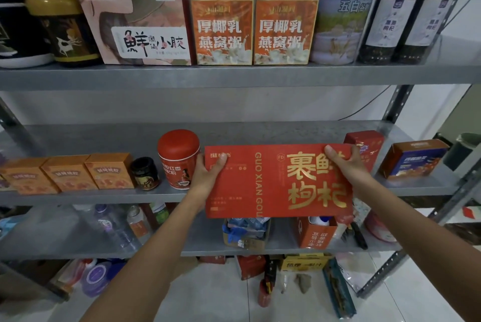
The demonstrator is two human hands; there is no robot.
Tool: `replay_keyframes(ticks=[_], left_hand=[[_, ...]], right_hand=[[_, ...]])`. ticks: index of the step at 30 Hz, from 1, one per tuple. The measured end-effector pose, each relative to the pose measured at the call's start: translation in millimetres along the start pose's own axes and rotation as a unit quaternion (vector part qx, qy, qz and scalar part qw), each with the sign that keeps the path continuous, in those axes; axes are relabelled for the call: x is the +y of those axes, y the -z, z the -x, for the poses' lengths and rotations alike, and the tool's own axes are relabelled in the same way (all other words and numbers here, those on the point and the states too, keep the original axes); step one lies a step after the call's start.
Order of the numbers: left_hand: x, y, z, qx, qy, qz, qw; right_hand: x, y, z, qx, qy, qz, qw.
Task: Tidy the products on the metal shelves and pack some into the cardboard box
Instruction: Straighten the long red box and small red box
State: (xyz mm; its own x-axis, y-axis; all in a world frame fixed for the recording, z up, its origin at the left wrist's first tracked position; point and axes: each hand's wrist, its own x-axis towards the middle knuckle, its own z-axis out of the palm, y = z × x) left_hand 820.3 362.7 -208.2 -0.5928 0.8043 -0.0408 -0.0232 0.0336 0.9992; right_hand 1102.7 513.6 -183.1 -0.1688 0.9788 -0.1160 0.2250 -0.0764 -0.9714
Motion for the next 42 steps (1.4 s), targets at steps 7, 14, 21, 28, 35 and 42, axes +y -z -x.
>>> replay_keyframes(ticks=[7,14,21,28,35,42], left_hand=[[25,-10,-5,-0.033,0.033,0.007,0.999],[35,-15,-1,-0.101,0.085,0.026,0.991],[8,3,17,-0.156,0.109,-0.022,0.982],[18,5,20,-0.068,0.094,-0.011,0.993],[30,12,9,-0.003,0.125,0.016,0.992],[39,12,5,-0.006,0.19,0.029,0.981]], right_hand=[[-3,21,9,-0.049,-0.053,-0.081,0.994],[-6,32,15,-0.012,-0.058,-0.081,0.995],[-16,32,16,-0.017,-0.056,-0.082,0.995],[-33,22,16,-0.073,-0.094,-0.095,0.988],[-26,11,30,-0.128,-0.12,-0.106,0.979],[-21,6,34,-0.076,-0.116,-0.092,0.986]])
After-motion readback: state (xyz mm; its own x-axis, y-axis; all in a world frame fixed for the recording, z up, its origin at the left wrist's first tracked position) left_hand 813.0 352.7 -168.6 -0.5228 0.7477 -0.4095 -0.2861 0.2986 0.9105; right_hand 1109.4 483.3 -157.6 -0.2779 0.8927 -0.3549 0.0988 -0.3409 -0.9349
